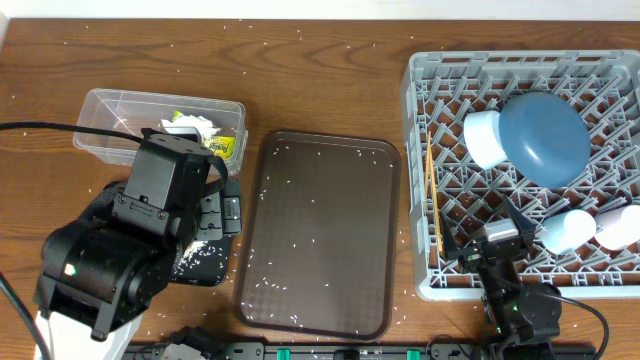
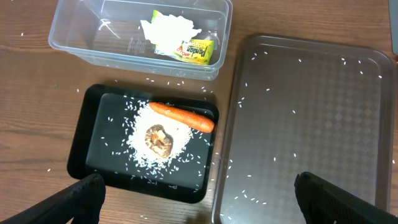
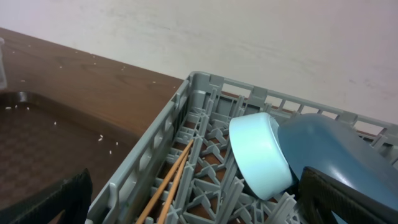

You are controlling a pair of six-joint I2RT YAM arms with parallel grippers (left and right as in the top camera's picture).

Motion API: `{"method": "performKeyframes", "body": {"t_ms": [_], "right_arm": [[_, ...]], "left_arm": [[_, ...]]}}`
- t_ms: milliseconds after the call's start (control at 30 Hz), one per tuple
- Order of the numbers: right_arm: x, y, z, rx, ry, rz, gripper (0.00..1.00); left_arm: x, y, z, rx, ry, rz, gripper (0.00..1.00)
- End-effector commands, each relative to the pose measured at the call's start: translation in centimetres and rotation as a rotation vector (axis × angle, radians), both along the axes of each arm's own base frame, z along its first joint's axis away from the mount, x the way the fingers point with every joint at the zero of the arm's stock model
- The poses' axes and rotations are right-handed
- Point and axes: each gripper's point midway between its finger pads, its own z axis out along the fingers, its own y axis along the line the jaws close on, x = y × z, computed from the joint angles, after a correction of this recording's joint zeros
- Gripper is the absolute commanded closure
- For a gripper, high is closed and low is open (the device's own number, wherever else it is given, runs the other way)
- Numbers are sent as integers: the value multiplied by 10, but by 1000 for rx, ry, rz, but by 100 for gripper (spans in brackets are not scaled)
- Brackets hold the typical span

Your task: Sort waste into correct bins and load items into the dishwasher rack

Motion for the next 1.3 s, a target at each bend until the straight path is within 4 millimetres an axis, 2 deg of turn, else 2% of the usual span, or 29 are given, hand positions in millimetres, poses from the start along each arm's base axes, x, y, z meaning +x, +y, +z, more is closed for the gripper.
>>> {"method": "performKeyframes", "body": {"t_ms": [0,267,333,500,633,733,1000,1267], "right_arm": [[0,-3,-1,18,5,-15,1],[0,-3,-1,18,5,-15,1],[0,-3,-1,18,5,-15,1],[0,-3,-1,18,5,-15,1],[0,-3,-1,18,5,-15,1],[0,-3,-1,18,5,-15,1],[0,-3,-1,18,5,-15,1],[0,-3,-1,18,5,-15,1]], "left_arm": [[1,2,1,0,-6,22,2],[0,3,1,-1,-9,22,2],[1,10,7,42,-39,20,2],[24,25,37,-4,-266,94,2],[40,12,60,-42,-475,-88,2],[40,10,67,-41,-610,-160,2],[17,29,45,-29,-783,-98,2],[1,32,7,-18,-897,-95,2]]}}
